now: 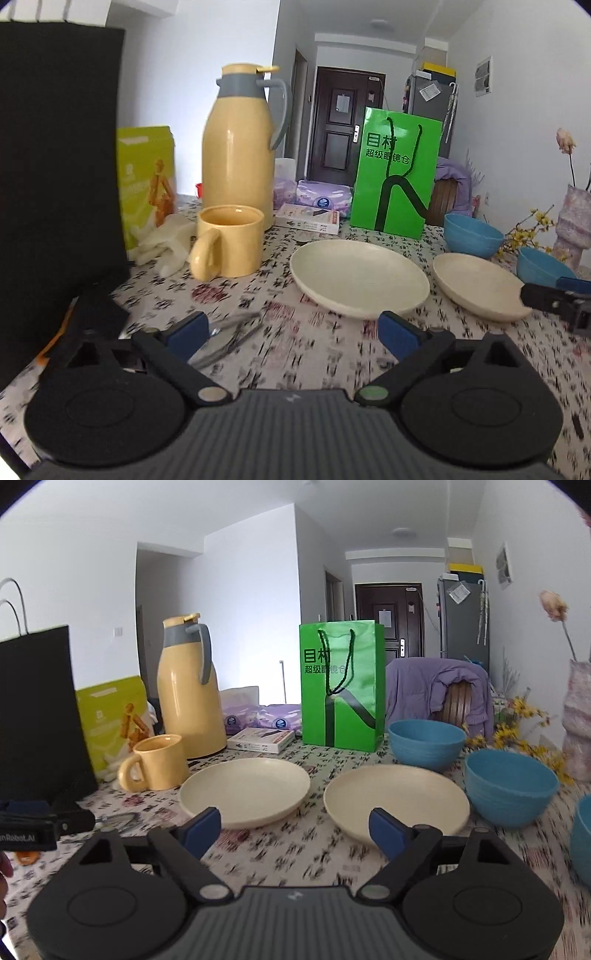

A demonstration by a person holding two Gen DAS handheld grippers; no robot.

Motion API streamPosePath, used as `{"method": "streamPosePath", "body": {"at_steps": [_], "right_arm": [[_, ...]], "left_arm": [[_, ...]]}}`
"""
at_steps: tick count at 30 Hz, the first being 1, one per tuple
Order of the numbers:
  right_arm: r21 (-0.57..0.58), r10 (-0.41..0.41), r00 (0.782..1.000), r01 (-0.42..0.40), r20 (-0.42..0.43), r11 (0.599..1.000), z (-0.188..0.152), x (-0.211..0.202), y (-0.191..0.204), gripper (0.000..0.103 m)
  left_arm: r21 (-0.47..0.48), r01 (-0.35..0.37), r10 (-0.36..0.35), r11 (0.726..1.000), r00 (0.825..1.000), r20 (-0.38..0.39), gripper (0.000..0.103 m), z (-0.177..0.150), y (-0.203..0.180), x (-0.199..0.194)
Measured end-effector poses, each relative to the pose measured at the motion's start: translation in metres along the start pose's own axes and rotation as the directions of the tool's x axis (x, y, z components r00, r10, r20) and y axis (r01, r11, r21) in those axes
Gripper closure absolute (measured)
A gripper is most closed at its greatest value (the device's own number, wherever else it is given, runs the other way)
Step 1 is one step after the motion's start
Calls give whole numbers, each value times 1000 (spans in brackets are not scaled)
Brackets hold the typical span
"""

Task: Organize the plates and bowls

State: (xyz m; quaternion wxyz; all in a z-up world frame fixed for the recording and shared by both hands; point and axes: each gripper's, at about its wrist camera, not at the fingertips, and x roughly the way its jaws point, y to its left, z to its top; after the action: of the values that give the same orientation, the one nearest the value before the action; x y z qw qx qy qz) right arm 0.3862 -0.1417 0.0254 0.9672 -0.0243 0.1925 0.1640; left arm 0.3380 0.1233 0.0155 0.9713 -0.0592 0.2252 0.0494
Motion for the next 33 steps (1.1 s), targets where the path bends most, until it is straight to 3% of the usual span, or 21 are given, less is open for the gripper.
{"method": "streamPosePath", "body": {"at_steps": [7,12,15,18,20,22,24,27,33], "right_arm": [[-7,33,997,-34,-74,999,28,99,-9,28],[12,70,989,-69,-134,998,34,167,-14,50],[22,81,980,-78,-181,997,32,199,-14,57],[33,68,971,-62,-230,998,27,222,-17,60],[59,81,964,-68,-253,996,24,231,-22,65],[70,91,966,-76,-242,995,21,233,-23,69],[67,104,962,-89,-254,994,21,235,-22,80],[53,83,963,-72,-257,996,19,237,-22,93],[73,77,964,-61,-255,996,23,231,-24,94]], "left_arm": [[-32,7,-10,999,996,-85,20,31,6,82],[-74,24,-36,997,987,-158,34,48,7,136],[-117,14,-37,993,979,-200,40,52,8,162],[-101,-6,-15,995,979,-204,48,51,6,175],[-102,-7,-15,995,977,-214,53,49,6,182],[-112,4,-31,994,971,-236,68,47,6,190],[-124,2,-34,992,966,-258,85,44,8,196],[-132,-4,-31,991,964,-263,91,41,8,199],[-154,11,-53,988,961,-273,92,44,10,195]]}}
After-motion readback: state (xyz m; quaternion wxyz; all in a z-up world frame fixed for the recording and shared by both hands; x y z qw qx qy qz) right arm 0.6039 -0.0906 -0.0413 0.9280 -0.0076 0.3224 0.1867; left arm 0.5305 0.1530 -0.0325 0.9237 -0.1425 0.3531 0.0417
